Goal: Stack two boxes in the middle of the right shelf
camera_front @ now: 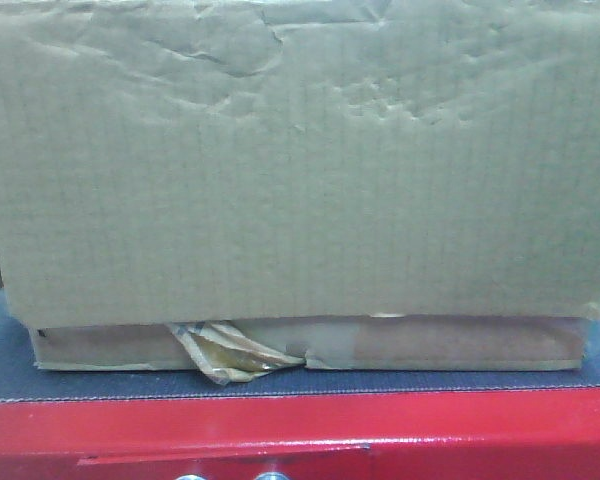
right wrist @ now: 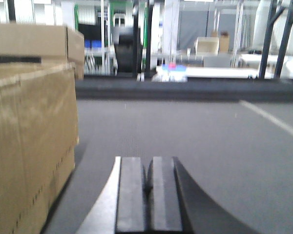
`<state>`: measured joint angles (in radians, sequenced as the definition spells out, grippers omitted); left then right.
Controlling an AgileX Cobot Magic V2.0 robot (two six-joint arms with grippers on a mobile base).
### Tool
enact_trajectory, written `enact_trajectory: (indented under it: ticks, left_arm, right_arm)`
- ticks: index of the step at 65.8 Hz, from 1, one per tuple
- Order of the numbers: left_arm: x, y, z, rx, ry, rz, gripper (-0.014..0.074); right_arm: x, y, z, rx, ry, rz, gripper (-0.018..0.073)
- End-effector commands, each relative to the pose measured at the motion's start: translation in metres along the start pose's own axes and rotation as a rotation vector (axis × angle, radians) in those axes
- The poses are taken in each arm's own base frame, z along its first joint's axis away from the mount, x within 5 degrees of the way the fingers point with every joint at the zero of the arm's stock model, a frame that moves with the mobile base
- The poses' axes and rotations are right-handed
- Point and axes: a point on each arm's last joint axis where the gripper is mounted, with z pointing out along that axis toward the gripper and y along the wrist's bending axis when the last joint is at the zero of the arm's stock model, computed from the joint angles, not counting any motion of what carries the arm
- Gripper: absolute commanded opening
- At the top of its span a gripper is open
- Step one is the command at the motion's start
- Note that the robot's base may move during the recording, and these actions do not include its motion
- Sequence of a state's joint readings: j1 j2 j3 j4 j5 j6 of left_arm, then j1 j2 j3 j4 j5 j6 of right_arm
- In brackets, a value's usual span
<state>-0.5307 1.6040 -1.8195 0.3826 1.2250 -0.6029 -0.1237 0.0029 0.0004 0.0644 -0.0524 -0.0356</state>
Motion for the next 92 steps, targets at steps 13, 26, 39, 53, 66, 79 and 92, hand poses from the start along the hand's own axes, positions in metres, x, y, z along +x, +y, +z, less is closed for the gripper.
enact_trajectory:
  ticks: [13, 26, 39, 53, 66, 79, 92]
  left_arm:
    - [0.013, 0.019, 0.031, -0.002, 0.141, -0.014, 0.0298]
    - [0.023, 0.019, 0.043, -0.006, 0.195, 0.023, 0.0298]
    - [0.026, 0.014, 0.061, -0.015, 0.238, 0.054, 0.0298]
    - [0.031, 0.009, 0.082, -0.031, 0.285, 0.064, 0.0298]
    - [0.031, 0.008, 0.083, -0.030, 0.288, 0.064, 0.0298]
    - [0.031, 0.010, 0.083, -0.033, 0.288, 0.060, 0.0298]
    - [0.030, 0.013, 0.084, -0.020, 0.301, 0.034, 0.0298]
  right_arm:
    - [-0.032, 0.002, -0.003, -0.008, -0.009, -0.002, -0.0162]
    - [-0.096, 0.006, -0.011, -0.029, 0.163, -0.001, -0.0162]
    - [-0.125, 0.008, 0.007, -0.039, 0.374, 0.000, -0.0162]
    - [-0.134, 0.011, 0.013, -0.060, 0.339, 0.047, -0.0162]
    - [-0.155, 0.013, 0.032, -0.059, 0.528, 0.084, -0.0147]
    - [-0.190, 0.016, 0.087, -0.058, 0.746, 0.101, -0.0139]
    - [-0.199, 0.021, 0.148, -0.051, 0.951, 0.121, -0.0139]
